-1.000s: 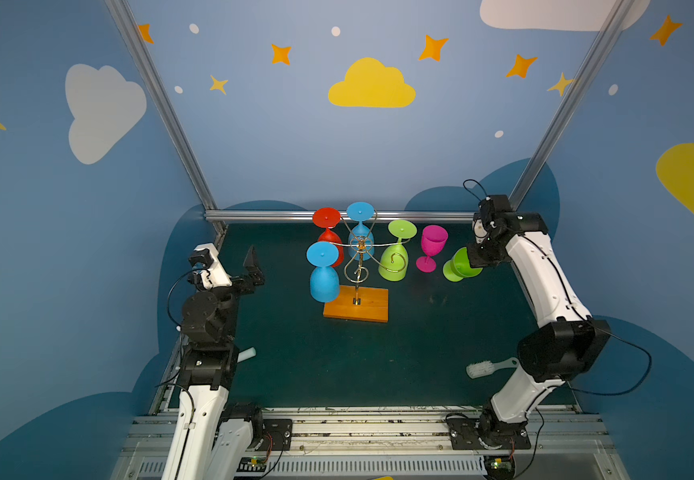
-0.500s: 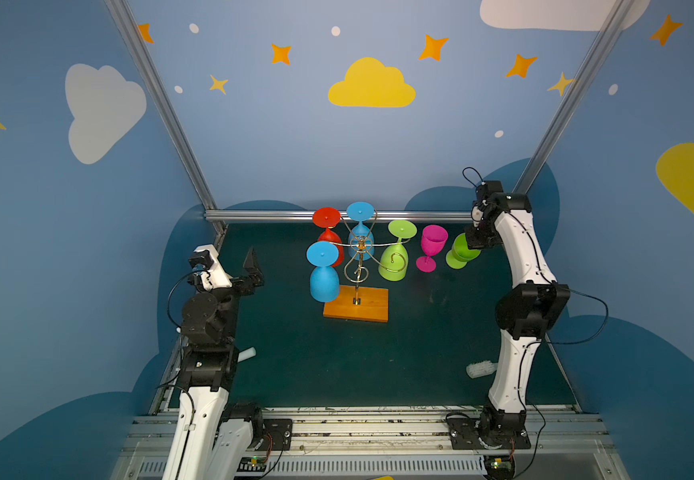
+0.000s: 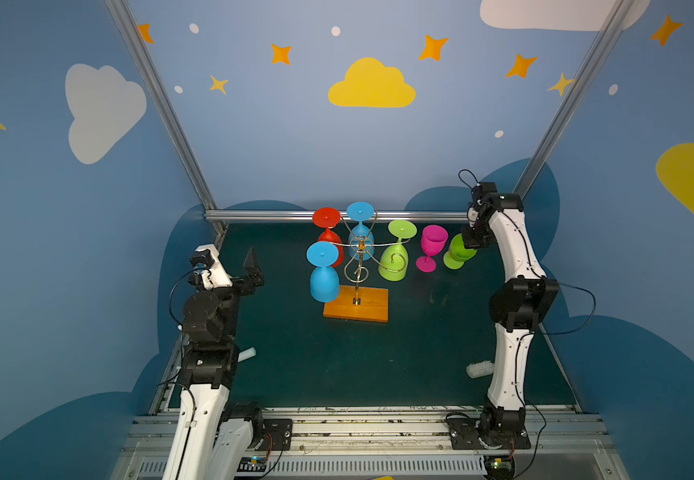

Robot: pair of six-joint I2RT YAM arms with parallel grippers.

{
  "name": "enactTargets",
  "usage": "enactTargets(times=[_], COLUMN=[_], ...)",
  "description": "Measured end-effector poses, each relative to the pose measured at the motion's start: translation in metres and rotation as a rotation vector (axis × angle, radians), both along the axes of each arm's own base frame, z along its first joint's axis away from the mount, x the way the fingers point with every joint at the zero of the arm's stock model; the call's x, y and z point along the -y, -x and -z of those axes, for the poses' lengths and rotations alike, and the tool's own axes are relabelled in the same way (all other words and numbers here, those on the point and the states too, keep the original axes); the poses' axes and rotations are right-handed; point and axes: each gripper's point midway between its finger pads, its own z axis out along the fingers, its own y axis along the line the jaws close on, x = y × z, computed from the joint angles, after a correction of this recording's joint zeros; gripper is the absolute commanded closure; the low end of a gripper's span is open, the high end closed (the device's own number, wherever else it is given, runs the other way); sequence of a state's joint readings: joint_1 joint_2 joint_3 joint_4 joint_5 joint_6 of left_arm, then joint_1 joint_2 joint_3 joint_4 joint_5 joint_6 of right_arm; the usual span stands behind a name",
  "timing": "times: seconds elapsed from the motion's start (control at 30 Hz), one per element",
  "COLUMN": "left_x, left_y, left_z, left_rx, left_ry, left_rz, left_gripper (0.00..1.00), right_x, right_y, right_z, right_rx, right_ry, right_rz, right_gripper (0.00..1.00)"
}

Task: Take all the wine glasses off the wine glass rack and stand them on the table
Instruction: 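Open the right gripper and lift it off the lime-green glass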

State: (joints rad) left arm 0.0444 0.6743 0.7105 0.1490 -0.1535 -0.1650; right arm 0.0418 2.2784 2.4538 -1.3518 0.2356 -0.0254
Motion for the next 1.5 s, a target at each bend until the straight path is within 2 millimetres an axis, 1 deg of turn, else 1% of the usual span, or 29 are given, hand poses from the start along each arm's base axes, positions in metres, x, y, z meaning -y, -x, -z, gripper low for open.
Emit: enactTargets(times=[0.17,0.33,0.6,0.73,0.97,1.1,1.17,1.27,1.37,1.43,1.5], left_x=[0.000,-0.002,-0.003,-0.003,-0.004,-0.004,-0.004,-0.004,-0.004,-0.004,-0.005], left_y=[-0.001,-0.002,-0.002,-0.002,-0.002,-0.002,-0.001,-0.001,-0.001,-0.001,-0.003], left_z=[0.001,0.002,0.002,0.002,0.002,0.002,0.002,0.002,0.002,0.002,0.006], left_rx=[-0.004,-0.007,-0.007,-0.007,-0.006,-0.007,-0.006,-0.006,-0.005,-0.006,-0.019], left_ry=[0.000,0.001,0.004,0.004,0.006,0.008,0.009,0.009,0.015,0.019,0.025], left_rz=[-0.001,-0.007,-0.008,-0.009,-0.011,-0.011,-0.012,-0.013,-0.013,-0.013,-0.014], left_gripper=[0.01,0.01,0.01,0.01,0.01,0.01,0.01,0.01,0.01,0.01,0.01], right_x=[0.001,0.001,0.001,0.004,0.005,0.005,0.005,0.003,-0.004,-0.012,-0.022], right_y=[-0.001,-0.001,-0.002,-0.005,-0.009,-0.013,-0.015,-0.017,-0.011,-0.003,0.010], right_z=[0.008,0.010,0.009,0.004,0.002,-0.002,-0.011,-0.034,-0.069,-0.095,-0.122], right_rx=[-0.016,-0.020,-0.014,0.007,0.028,0.056,0.087,0.161,0.255,0.322,0.395], right_ry=[-0.011,-0.021,-0.042,-0.058,-0.106,-0.155,-0.177,-0.226,-0.291,-0.345,-0.403], right_rz=[0.002,0.002,0.005,0.016,0.035,0.050,0.057,0.066,0.061,0.037,0.011], right_gripper=[1.00,0.99,0.79,0.73,0.63,0.55,0.52,0.47,0.43,0.42,0.41])
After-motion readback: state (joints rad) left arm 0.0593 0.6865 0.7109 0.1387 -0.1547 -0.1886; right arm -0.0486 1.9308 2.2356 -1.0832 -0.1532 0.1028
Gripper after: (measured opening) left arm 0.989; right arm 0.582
